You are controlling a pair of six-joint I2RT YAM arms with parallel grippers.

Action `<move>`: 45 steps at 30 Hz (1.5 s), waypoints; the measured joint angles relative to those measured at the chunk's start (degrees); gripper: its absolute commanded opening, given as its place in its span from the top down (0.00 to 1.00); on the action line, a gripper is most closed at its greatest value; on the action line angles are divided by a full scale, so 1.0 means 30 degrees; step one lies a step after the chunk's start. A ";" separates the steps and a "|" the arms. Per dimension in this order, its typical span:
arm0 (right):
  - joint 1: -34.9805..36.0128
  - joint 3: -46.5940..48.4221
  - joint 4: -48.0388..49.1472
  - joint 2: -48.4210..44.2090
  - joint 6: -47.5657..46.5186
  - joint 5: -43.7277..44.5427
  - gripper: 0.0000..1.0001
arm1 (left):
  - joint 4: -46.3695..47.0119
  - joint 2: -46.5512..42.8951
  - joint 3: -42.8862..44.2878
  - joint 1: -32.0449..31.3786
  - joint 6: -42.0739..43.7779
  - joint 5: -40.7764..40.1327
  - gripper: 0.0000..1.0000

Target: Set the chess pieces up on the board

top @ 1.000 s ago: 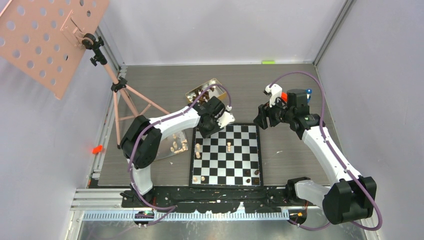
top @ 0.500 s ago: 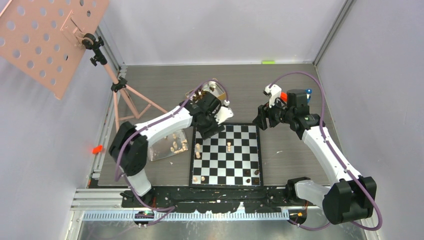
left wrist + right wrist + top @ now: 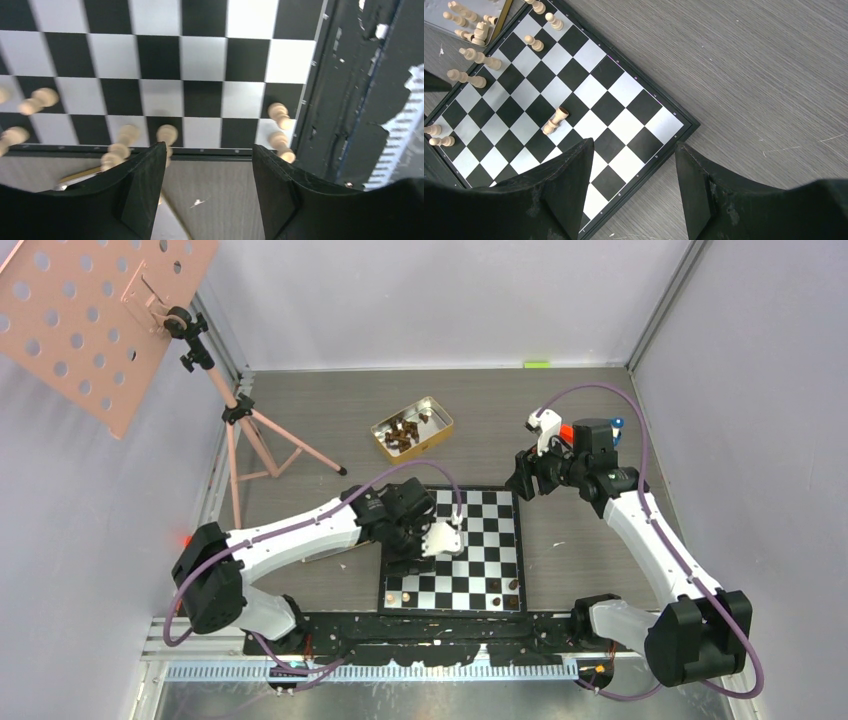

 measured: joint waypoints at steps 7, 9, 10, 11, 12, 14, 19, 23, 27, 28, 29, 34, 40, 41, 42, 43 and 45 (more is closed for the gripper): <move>0.0000 0.0000 0.0000 0.0087 -0.0124 0.0022 0.33 | -0.0546 0.0889 -0.0648 -0.1115 0.0117 0.1100 0.37; 0.0000 -0.0007 0.0000 0.0087 -0.0138 0.0029 0.33 | -0.0532 0.1384 -0.0648 -0.1472 0.0109 0.1246 0.37; 0.0000 -0.0015 0.0000 0.0087 -0.0138 0.0044 0.33 | -0.0532 0.1668 -0.0648 -0.1661 0.0102 0.1311 0.37; 0.0000 -0.0029 0.0007 0.0087 -0.0138 0.0073 0.33 | -0.0532 0.1938 -0.0648 -0.1829 0.0095 0.1384 0.37; 0.0000 -0.0044 0.0000 0.0087 -0.0146 0.0087 0.33 | -0.0532 0.2164 -0.0648 -0.1967 0.0095 0.1457 0.37; 0.0000 -0.0066 0.0000 0.0117 -0.0160 0.0087 0.33 | -0.0532 0.2441 -0.0648 -0.2157 0.0080 0.1574 0.38; 0.0000 -0.0102 0.0000 0.0211 -0.0240 0.0087 0.33 | -0.0532 0.2528 -0.0648 -0.2339 0.0029 0.1923 0.41; 0.0000 -0.0124 0.0000 0.0211 -0.0313 0.0087 0.33 | -0.0532 0.2696 -0.0648 -0.2361 0.0007 0.2091 0.49; 0.0000 -0.0182 -0.0007 0.0211 -0.0386 0.0087 0.33 | -0.0546 0.3177 -0.0648 -0.2426 0.0007 0.2273 0.54; 0.0000 -0.0197 -0.0007 0.0211 -0.0408 0.0087 0.33 | -0.0546 0.3264 -0.0648 -0.2448 0.0007 0.2288 0.56; 0.0000 -0.0211 -0.0007 0.0211 -0.0423 0.0087 0.33 | -0.0554 0.3359 -0.0648 -0.2484 0.0007 0.2302 0.58; 0.0000 -0.0226 -0.0007 0.0211 -0.0495 0.0087 0.33 | -0.0678 0.3504 -0.0648 -0.2565 -0.0022 0.2601 0.70; 0.0000 -0.0255 -0.0007 0.0299 -0.0597 0.0095 0.33 | -0.0962 0.3694 -0.0597 -0.2688 -0.0036 0.3016 0.82; 0.0000 -0.0255 -0.0007 0.0342 -0.0619 0.0095 0.33 | -0.0998 0.3701 -0.0532 -0.2681 -0.0022 0.3038 0.83; 0.0000 -0.0255 -0.0015 0.0386 -0.0627 0.0095 0.33 | -0.1005 0.3701 -0.0495 -0.2681 -0.0022 0.3053 0.84; 0.0000 -0.0262 -0.0015 0.0423 -0.0634 0.0102 0.33 | -0.1020 0.3716 -0.0488 -0.2696 -0.0015 0.3096 0.85; 0.0000 -0.0277 -0.0015 0.0459 -0.0634 0.0102 0.33 | -0.1049 0.3745 -0.0459 -0.2732 0.0000 0.3133 0.87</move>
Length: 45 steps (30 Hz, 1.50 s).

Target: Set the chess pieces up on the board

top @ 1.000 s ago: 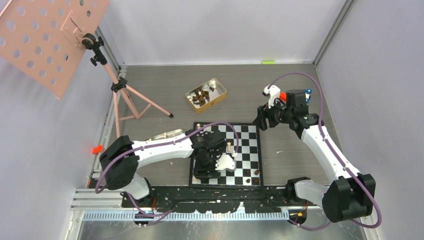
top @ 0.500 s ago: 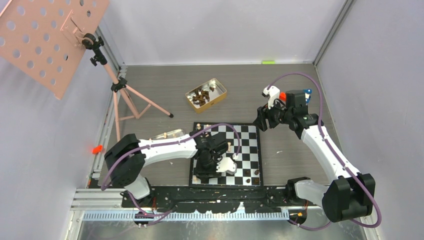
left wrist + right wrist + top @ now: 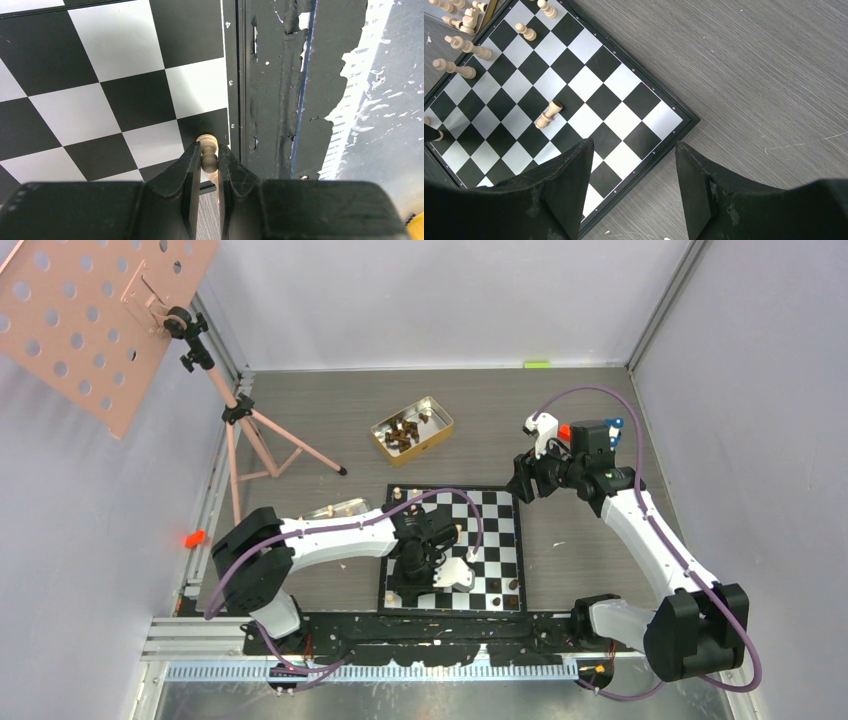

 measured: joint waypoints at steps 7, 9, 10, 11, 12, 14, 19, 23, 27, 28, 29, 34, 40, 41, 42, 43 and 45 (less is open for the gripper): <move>0.0000 -0.0007 0.0000 0.0000 -0.0007 0.0000 0.33 | -0.0138 0.0168 0.0175 -0.0044 -0.0007 0.0007 0.90; 0.0000 -0.0007 0.0000 0.0000 -0.0007 0.0000 0.33 | -0.0146 0.0175 0.0175 -0.0058 -0.0007 0.0015 0.90; 0.0000 -0.0007 0.0000 0.0000 -0.0007 0.0000 0.33 | -0.0146 0.0175 0.0175 -0.0066 -0.0007 0.0015 0.90; 0.0000 -0.0007 0.0000 0.0007 -0.0007 0.0000 0.33 | -0.0146 0.0175 0.0175 -0.0080 -0.0015 0.0015 0.90; 0.0000 -0.0007 0.0000 0.0007 -0.0007 0.0000 0.33 | -0.0138 0.0175 0.0175 -0.0087 -0.0022 0.0015 0.90; 0.0000 -0.0007 0.0000 0.0015 -0.0007 0.0000 0.33 | -0.0138 0.0175 0.0182 -0.0124 -0.0029 0.0015 0.91; 0.0000 -0.0007 -0.0007 0.0175 -0.0015 0.0000 0.33 | -0.0131 0.0175 0.0197 -0.0160 -0.0044 0.0007 0.91; 0.0000 -0.0007 -0.0007 0.0240 -0.0015 0.0000 0.33 | -0.0124 0.0175 0.0197 -0.0160 -0.0051 0.0000 0.91; 0.0000 -0.0007 -0.0015 0.0248 -0.0073 0.0000 0.33 | -0.0109 0.0175 0.0197 -0.0168 -0.0066 -0.0007 0.90; 0.0000 -0.0007 -0.0022 0.0248 -0.0087 0.0007 0.33 | -0.0102 0.0175 0.0197 -0.0175 -0.0080 -0.0015 0.90; 0.0000 -0.0007 -0.0029 0.0255 -0.0095 0.0000 0.33 | -0.0087 0.0175 0.0197 -0.0175 -0.0102 -0.0022 0.90; 0.0000 -0.0007 -0.0095 0.0291 -0.0146 0.0000 0.33 | 0.0029 0.0138 0.0197 -0.0248 -0.0153 -0.0087 0.89; 0.0000 -0.0007 -0.0226 0.0408 -0.0153 0.0000 0.33 | 0.0546 0.0029 0.0182 -0.0284 -0.0255 -0.0219 0.88; 0.0000 -0.0007 -0.0255 0.0408 -0.0153 0.0000 0.33 | 0.0641 0.0022 0.0182 -0.0284 -0.0277 -0.0219 0.88; 0.0000 -0.0007 -0.0277 0.0408 -0.0160 0.0000 0.33 | 0.0685 0.0015 0.0175 -0.0284 -0.0313 -0.0226 0.88; 0.0000 -0.0007 -0.0284 0.0408 -0.0153 0.0000 0.33 | 0.0699 0.0000 0.0160 -0.0284 -0.0335 -0.0226 0.88; 0.0000 -0.0007 -0.0284 0.0408 -0.0160 0.0000 0.33 | 0.0729 -0.0007 0.0153 -0.0284 -0.0350 -0.0226 0.88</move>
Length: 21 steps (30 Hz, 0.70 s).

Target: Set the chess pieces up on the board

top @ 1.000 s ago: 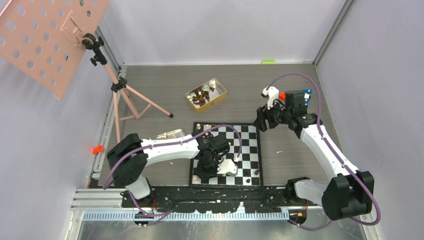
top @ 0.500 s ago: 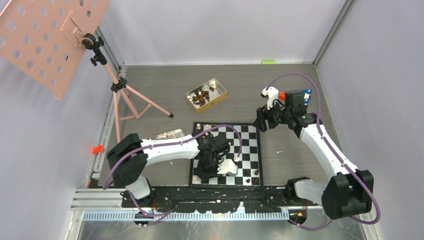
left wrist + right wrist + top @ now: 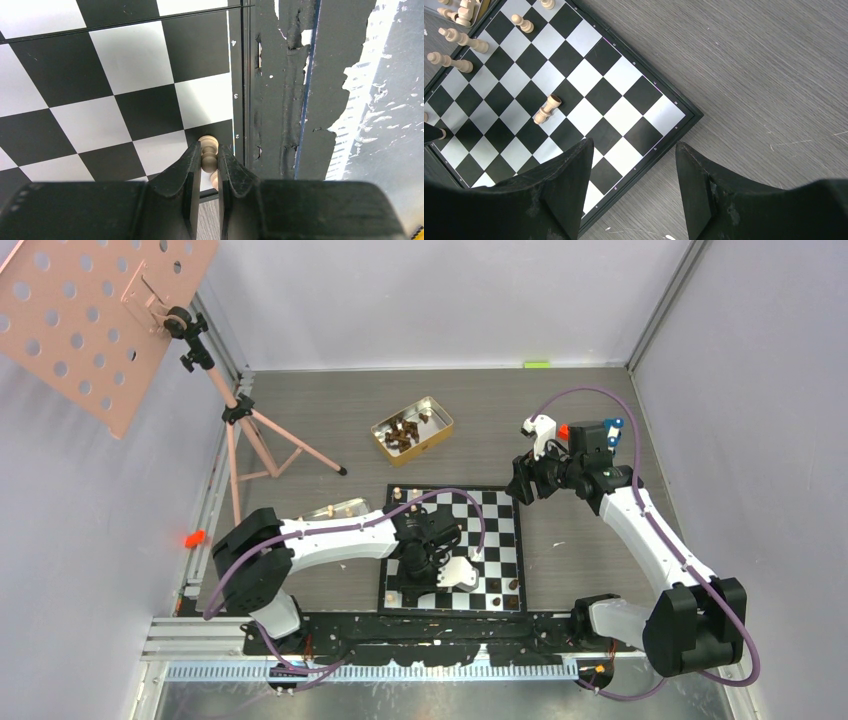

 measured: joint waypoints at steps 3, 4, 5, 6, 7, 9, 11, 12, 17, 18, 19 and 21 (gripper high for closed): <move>0.0000 0.0000 -0.0015 0.0000 -0.0022 0.0000 0.33 | 0.0000 0.0000 -0.0007 0.0000 -0.0036 0.0000 0.88; 0.0000 0.0000 -0.0022 0.0000 -0.0044 0.0000 0.33 | 0.0000 0.0000 -0.0007 0.0000 -0.0036 0.0000 0.88; 0.0000 0.0000 -0.0036 0.0000 -0.0066 0.0000 0.33 | -0.0007 0.0000 -0.0015 0.0000 -0.0036 0.0000 0.88; 0.0000 0.0000 -0.0044 0.0000 -0.0073 0.0000 0.33 | -0.0007 0.0000 -0.0015 0.0000 -0.0036 0.0007 0.88; 0.0000 0.0000 -0.0058 0.0000 -0.0087 0.0000 0.33 | -0.0007 0.0000 -0.0022 0.0000 -0.0036 0.0015 0.88; 0.0000 0.0000 -0.0066 0.0000 -0.0124 0.0000 0.33 | -0.0007 -0.0007 -0.0022 0.0000 -0.0036 0.0015 0.85; 0.0000 0.0000 -0.0087 0.0000 -0.0138 0.0000 0.33 | -0.0007 -0.0007 -0.0044 0.0000 -0.0029 0.0029 0.82; 0.0000 0.0000 -0.0109 0.0000 -0.0138 0.0000 0.33 | -0.0007 -0.0007 -0.0044 0.0000 -0.0029 0.0029 0.80; 0.0000 0.0000 -0.0131 0.0007 -0.0182 0.0000 0.33 | -0.0029 -0.0007 -0.0138 -0.0007 -0.0022 0.0095 0.67; 0.0000 0.0000 -0.0131 0.0007 -0.0189 0.0000 0.33 | -0.0044 -0.0007 -0.0197 -0.0015 -0.0022 0.0087 0.63; 0.0000 0.0000 -0.0131 0.0007 -0.0189 0.0000 0.33 | -0.0051 -0.0007 -0.0248 -0.0015 -0.0015 0.0080 0.58; 0.0000 0.0000 -0.0131 0.0007 -0.0197 0.0000 0.33 | -0.0058 -0.0051 -0.0328 -0.0015 -0.0022 0.0051 0.50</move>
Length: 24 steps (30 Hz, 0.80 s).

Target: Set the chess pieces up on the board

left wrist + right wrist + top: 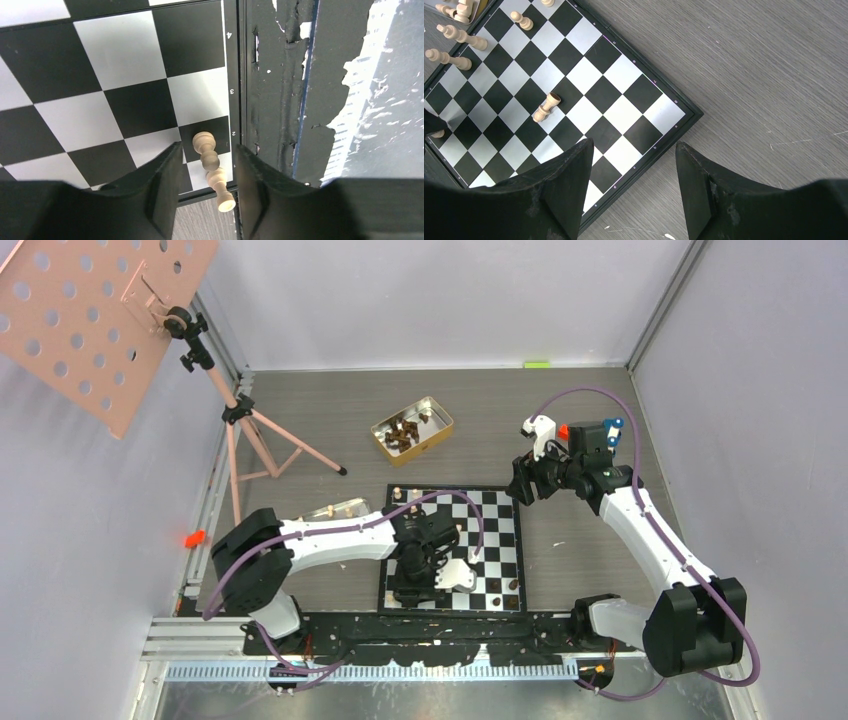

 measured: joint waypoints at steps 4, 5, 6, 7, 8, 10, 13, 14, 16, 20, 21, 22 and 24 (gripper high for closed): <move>0.0000 0.0000 0.0000 0.0102 0.0007 -0.0007 0.33 | 0.0000 -0.0503 -0.0087 0.0000 -0.0029 -0.0240 0.44; 0.0000 0.0000 -0.0007 0.0138 0.0015 -0.0015 0.33 | 0.0007 -0.0612 -0.0087 0.0000 -0.0022 -0.0284 0.43; 0.0000 0.0000 0.0000 0.0197 0.0022 -0.0029 0.33 | 0.0015 -0.0816 -0.0087 0.0000 -0.0022 -0.0350 0.43; 0.0000 0.0000 -0.0007 0.0233 0.0073 -0.0058 0.33 | 0.0022 -0.1078 -0.0087 0.0007 -0.0022 -0.0408 0.43; 0.0000 0.0000 -0.0015 0.0284 0.0109 -0.0109 0.33 | 0.0022 -0.1370 -0.0095 0.0029 -0.0015 -0.0481 0.43; 0.0117 0.0000 -0.0015 0.0357 0.0291 -0.0189 0.33 | 0.0073 -0.2011 -0.0095 0.0226 -0.0015 -0.0590 0.43; 0.0393 0.0000 0.0080 0.0423 0.0627 -0.0211 0.33 | 0.0299 -0.2994 -0.0102 0.0780 -0.0022 -0.0619 0.42; 0.0845 0.0000 0.0153 0.0517 0.0765 -0.0182 0.33 | 0.0379 -0.3293 -0.0102 0.1158 -0.0029 -0.0605 0.42; 0.1588 -0.0007 0.0313 0.0729 0.0925 -0.0146 0.33 | 0.0532 -0.3825 -0.0109 0.2142 -0.0066 -0.0583 0.41; 0.3643 -0.0087 0.0743 0.1676 0.1195 0.0313 0.33 | 0.1056 -0.4896 -0.0138 0.4699 -0.0313 -0.0503 0.39; 0.4262 -0.0124 0.0874 0.2062 0.1326 0.0525 0.33 | 0.1231 -0.5209 -0.0138 0.5406 -0.0459 -0.0503 0.38; 0.4677 -0.0146 0.0962 0.2375 0.1406 0.0670 0.33 | 0.1348 -0.5493 -0.0146 0.5967 -0.0576 -0.0503 0.36; 0.5530 -0.0211 0.1173 0.3126 0.1596 0.1093 0.33 | 0.1705 -0.6207 -0.0168 0.7395 -0.0838 -0.0495 0.31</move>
